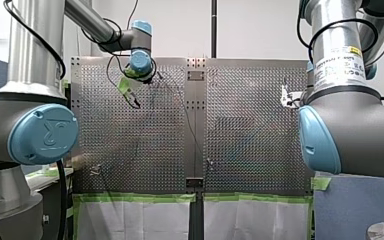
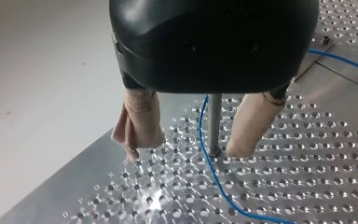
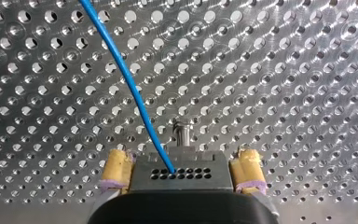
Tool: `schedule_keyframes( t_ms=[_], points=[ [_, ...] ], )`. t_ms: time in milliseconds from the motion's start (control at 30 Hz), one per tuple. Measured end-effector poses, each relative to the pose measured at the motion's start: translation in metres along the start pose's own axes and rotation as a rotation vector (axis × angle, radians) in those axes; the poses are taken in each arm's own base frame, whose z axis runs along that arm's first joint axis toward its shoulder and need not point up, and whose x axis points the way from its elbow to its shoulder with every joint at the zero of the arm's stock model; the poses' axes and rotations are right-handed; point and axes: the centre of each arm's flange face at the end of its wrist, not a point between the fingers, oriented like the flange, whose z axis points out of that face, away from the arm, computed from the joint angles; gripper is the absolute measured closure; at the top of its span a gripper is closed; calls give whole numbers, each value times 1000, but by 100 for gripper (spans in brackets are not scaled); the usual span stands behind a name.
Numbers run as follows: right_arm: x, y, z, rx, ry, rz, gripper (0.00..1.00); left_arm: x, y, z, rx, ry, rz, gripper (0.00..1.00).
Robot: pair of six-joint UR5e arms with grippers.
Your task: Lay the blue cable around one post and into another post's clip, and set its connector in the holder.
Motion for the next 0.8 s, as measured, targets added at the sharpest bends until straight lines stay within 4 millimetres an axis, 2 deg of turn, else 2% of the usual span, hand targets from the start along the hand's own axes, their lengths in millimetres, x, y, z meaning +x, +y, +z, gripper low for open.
schedule_keyframes(
  t_ms=[300, 800],
  points=[
    [0, -1, 0, 1, 1, 0, 1, -17, -15, -2, -42, -23, 80, 0],
    [0, -1, 0, 1, 0, 0, 1, -48, -62, -18, -95, -63, 221, 0]
  ],
)
